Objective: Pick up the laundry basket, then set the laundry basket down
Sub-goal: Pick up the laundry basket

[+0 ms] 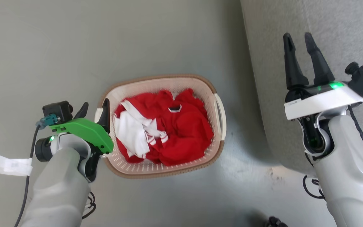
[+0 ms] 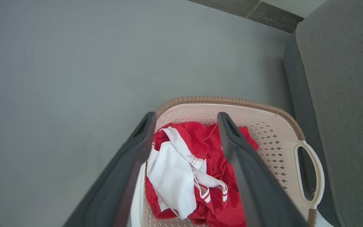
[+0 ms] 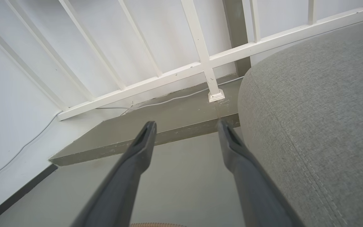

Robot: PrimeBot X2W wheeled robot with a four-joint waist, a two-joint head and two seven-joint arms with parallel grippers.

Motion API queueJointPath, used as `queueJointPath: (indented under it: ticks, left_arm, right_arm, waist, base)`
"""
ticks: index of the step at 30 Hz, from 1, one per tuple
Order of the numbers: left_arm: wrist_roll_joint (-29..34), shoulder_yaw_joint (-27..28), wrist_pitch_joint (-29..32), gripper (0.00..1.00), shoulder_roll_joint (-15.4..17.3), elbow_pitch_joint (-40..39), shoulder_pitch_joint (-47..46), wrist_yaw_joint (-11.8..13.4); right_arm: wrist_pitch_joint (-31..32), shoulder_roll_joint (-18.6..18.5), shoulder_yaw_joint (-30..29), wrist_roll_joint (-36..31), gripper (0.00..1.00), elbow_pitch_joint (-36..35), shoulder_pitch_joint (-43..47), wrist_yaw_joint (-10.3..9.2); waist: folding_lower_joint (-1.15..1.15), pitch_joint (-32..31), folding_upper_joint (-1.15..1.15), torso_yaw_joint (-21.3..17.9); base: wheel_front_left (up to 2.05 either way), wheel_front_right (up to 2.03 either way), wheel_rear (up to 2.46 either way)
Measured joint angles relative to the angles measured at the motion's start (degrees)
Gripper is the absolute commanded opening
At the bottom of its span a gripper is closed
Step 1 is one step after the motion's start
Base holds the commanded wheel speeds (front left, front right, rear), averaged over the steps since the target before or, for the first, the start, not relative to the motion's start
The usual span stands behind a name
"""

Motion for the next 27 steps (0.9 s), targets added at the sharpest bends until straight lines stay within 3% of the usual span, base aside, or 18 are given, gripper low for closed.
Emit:
queueJointPath:
  ticks: [10,16,27]
  left_arm:
    - [0.69,-0.74,-0.44,1.0,0.51,-4.94,3.06,0.0]
    - [3.61,3.44,-0.43,1.0,2.46,-11.65,5.04,0.0]
    - [7.54,8.06,-0.43,1.0,2.81,-19.98,12.82,0.01]
  right_arm:
    - [0.0,-1.82,-0.8,-1.53,1.0,1.54,2.94,0.0]
    - [0.0,-2.02,-0.77,-2.76,1.0,2.38,5.47,0.0]
    - [0.0,-1.74,-1.11,-4.7,1.0,2.82,9.95,0.0]
  waist:
    - [0.0,-7.46,0.0,1.85]
    - [0.0,-12.07,0.0,3.1]
    - [0.0,-19.98,0.0,5.01]
  base:
    - [0.0,0.0,0.0]
    - [0.0,0.0,0.0]
    - [0.0,0.0,0.0]
